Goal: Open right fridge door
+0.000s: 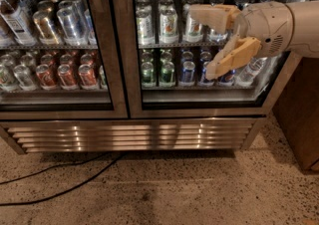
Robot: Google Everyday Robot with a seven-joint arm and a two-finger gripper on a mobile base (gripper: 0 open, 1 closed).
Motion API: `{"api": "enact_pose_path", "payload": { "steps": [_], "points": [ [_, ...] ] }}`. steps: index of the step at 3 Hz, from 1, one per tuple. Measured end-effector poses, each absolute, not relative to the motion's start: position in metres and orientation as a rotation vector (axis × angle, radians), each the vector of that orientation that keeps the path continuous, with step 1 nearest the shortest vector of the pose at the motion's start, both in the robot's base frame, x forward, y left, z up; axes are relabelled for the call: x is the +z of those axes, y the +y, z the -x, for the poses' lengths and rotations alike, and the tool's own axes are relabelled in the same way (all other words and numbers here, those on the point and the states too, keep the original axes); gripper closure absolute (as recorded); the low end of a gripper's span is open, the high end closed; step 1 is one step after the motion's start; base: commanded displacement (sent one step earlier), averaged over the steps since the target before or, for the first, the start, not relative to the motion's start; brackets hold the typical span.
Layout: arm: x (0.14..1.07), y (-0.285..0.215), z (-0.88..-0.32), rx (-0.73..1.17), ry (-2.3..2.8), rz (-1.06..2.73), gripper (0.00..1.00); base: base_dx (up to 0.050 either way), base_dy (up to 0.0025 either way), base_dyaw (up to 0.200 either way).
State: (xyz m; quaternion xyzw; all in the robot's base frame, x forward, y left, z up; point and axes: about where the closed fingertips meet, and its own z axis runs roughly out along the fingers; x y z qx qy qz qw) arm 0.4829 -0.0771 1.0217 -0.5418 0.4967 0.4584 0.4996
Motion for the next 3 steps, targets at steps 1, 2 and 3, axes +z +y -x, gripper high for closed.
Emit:
{"api": "enact_pose_path", "payload": {
  "steps": [1, 2, 3],
  "points": [
    [1.0239, -0.0758, -0.4839, 1.068, 1.186, 1.241, 0.00, 0.000, 0.00000, 0.000],
    [1.0277, -0.0713, -0.4852, 1.029, 1.164, 1.164, 0.00, 0.000, 0.00000, 0.000],
    [1.0277, -0.0713, -0.4853, 1.029, 1.165, 1.164, 0.00, 0.000, 0.00000, 0.000]
  ]
}}
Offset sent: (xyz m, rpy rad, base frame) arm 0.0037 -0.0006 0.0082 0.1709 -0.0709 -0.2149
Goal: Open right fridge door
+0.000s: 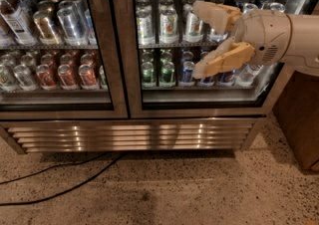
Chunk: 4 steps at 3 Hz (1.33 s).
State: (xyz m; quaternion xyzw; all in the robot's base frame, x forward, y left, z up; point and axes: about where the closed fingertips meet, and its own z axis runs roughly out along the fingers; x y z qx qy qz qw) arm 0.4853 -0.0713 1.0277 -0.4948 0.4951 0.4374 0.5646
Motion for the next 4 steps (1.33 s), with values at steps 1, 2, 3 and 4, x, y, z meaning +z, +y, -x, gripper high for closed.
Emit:
{"api": "enact_pose_path", "payload": {
  "steps": [1, 2, 3, 4],
  "points": [
    [1.0285, -0.0703, -0.4869, 1.006, 1.211, 1.184, 0.00, 0.000, 0.00000, 0.000],
    [1.0298, -0.0676, -0.4895, 0.956, 1.276, 1.220, 0.00, 0.000, 0.00000, 0.000],
    [1.0298, -0.0676, -0.4895, 0.956, 1.276, 1.220, 0.00, 0.040, 0.00239, 0.120],
    [1.0298, -0.0676, -0.4895, 0.956, 1.276, 1.220, 0.00, 0.048, -0.00002, 0.001]
  ]
}}
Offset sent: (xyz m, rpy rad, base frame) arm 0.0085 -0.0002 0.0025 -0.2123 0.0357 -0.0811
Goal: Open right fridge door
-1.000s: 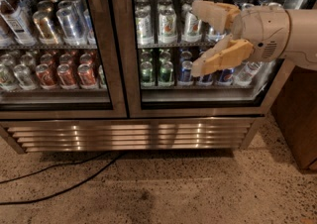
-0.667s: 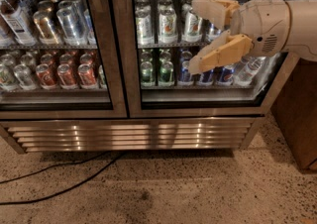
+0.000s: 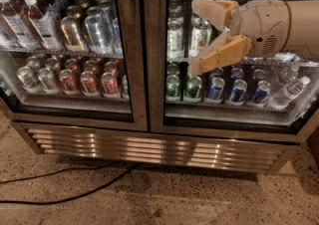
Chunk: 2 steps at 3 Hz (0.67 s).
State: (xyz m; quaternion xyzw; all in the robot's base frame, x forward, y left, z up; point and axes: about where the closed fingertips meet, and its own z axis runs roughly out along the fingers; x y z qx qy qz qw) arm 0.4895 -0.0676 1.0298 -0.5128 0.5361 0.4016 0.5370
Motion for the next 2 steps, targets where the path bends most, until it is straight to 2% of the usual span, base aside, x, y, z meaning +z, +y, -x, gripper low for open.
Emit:
{"api": "enact_pose_path", "payload": {
  "steps": [2],
  "points": [
    [1.0298, -0.0676, -0.4895, 0.956, 1.276, 1.220, 0.00, 0.050, 0.00000, 0.000]
  ]
}}
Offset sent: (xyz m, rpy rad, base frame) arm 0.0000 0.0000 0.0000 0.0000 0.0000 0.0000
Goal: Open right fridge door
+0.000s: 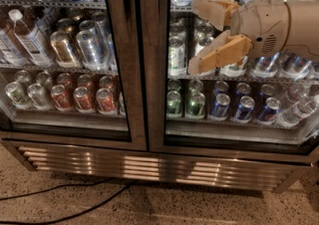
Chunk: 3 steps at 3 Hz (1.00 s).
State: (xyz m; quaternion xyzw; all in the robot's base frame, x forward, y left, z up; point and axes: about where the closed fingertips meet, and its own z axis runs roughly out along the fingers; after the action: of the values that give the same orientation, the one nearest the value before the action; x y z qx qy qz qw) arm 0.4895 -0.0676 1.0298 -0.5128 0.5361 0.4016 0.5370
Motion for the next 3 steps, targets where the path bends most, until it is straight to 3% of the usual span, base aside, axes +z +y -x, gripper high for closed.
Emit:
{"api": "enact_pose_path", "payload": {
  "steps": [1, 3],
  "points": [
    [1.030, -0.068, -0.490, 0.956, 1.276, 1.220, 0.00, 0.038, 0.00006, -0.001],
    [1.023, -0.063, -0.454, 0.960, 1.291, 1.155, 0.00, 0.000, 0.00000, 0.000]
  ]
}}
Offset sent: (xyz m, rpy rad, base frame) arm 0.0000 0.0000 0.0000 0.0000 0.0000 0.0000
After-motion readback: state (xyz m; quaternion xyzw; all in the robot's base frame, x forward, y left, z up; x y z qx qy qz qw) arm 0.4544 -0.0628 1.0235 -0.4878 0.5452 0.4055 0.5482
